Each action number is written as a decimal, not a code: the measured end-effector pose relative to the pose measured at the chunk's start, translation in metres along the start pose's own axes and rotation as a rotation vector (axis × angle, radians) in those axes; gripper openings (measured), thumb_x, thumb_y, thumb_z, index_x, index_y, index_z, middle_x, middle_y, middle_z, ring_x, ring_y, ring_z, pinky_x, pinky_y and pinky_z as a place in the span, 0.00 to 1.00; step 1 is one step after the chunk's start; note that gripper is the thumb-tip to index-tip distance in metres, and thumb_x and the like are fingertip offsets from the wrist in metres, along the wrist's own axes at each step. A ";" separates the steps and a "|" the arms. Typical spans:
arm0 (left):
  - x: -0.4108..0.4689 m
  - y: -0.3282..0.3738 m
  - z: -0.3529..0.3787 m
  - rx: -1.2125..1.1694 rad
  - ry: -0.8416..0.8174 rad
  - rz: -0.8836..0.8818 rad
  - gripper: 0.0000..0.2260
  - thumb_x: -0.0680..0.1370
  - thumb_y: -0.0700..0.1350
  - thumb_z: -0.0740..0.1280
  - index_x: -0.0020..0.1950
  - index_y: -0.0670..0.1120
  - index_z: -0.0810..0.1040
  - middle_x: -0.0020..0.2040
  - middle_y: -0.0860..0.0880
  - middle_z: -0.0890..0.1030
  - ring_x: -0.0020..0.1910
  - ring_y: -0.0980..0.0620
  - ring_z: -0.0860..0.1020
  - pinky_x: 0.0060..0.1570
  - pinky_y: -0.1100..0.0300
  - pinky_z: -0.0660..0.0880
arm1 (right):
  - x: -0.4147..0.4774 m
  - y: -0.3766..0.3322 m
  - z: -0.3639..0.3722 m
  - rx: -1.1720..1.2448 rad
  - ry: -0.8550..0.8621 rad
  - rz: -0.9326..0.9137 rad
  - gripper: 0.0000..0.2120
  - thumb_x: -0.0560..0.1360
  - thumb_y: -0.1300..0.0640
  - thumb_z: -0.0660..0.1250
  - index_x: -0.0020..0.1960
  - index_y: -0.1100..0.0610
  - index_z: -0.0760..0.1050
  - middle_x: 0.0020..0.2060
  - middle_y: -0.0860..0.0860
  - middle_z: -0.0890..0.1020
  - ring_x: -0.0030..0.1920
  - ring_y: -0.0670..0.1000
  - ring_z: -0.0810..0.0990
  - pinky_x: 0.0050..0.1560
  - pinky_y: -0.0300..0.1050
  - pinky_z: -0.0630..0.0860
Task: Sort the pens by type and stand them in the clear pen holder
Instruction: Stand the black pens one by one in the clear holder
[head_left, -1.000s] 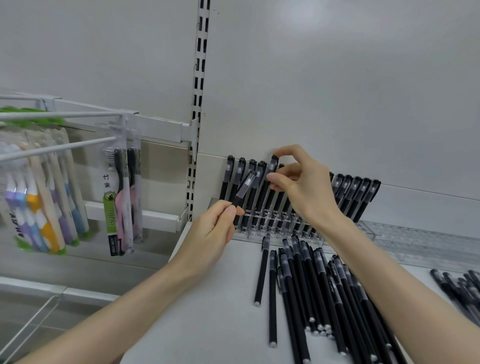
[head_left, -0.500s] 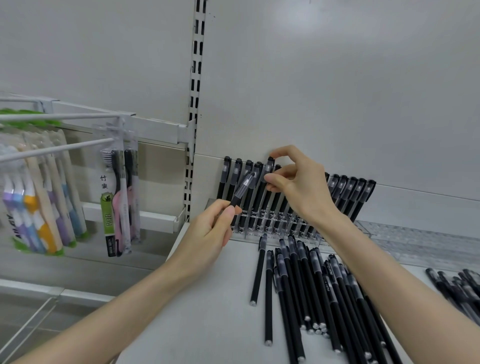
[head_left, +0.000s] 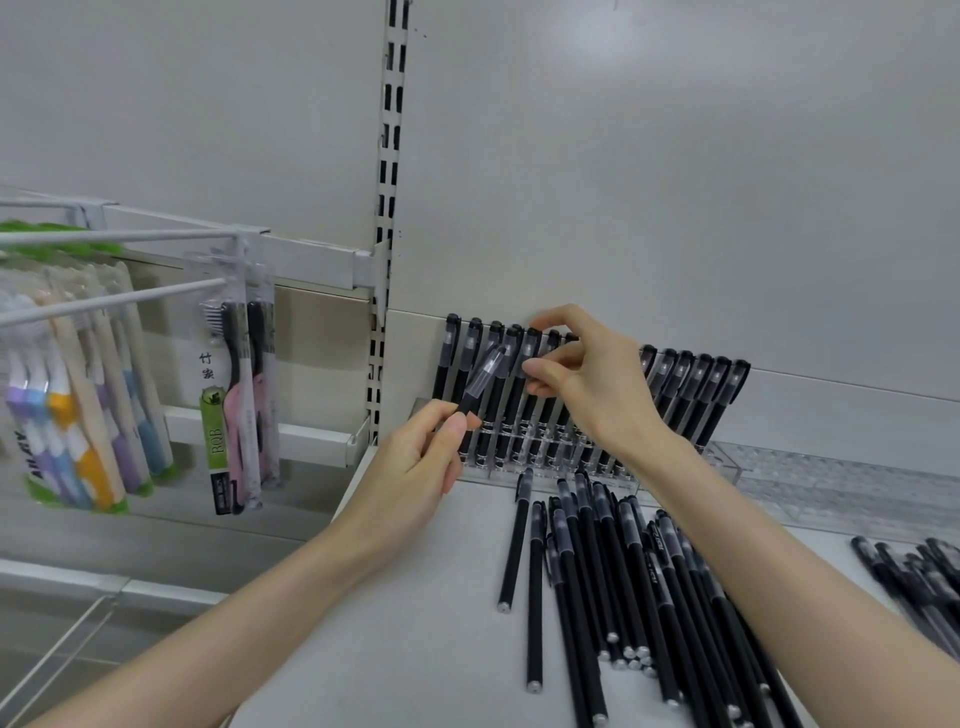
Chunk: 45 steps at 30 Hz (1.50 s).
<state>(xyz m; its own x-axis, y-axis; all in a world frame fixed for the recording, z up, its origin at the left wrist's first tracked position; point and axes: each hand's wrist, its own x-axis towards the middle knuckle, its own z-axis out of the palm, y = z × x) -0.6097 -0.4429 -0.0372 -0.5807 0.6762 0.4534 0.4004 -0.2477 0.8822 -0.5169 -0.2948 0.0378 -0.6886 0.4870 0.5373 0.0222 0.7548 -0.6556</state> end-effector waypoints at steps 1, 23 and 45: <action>0.000 0.000 0.000 -0.001 -0.001 -0.001 0.10 0.82 0.46 0.55 0.51 0.48 0.76 0.26 0.52 0.66 0.24 0.57 0.62 0.25 0.67 0.60 | -0.001 0.001 0.000 0.015 0.000 0.010 0.13 0.76 0.64 0.68 0.56 0.51 0.73 0.36 0.54 0.83 0.37 0.48 0.84 0.48 0.50 0.82; -0.006 -0.002 0.003 -0.034 -0.127 0.002 0.05 0.78 0.40 0.65 0.51 0.50 0.75 0.35 0.48 0.79 0.30 0.53 0.75 0.28 0.58 0.74 | -0.037 -0.010 0.009 0.446 -0.031 0.084 0.15 0.74 0.65 0.68 0.60 0.55 0.76 0.40 0.58 0.84 0.39 0.51 0.85 0.43 0.41 0.81; -0.001 -0.023 0.004 1.023 -0.152 0.419 0.25 0.78 0.57 0.50 0.72 0.49 0.67 0.65 0.49 0.69 0.66 0.52 0.59 0.67 0.53 0.54 | -0.016 -0.005 -0.016 0.150 0.325 -0.147 0.16 0.74 0.63 0.70 0.55 0.45 0.73 0.42 0.50 0.81 0.42 0.53 0.83 0.48 0.52 0.80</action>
<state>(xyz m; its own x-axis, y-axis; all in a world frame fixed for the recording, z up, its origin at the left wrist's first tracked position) -0.6153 -0.4357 -0.0582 -0.1983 0.7686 0.6082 0.9800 0.1649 0.1111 -0.4944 -0.2997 0.0406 -0.4106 0.5108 0.7553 -0.1826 0.7655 -0.6170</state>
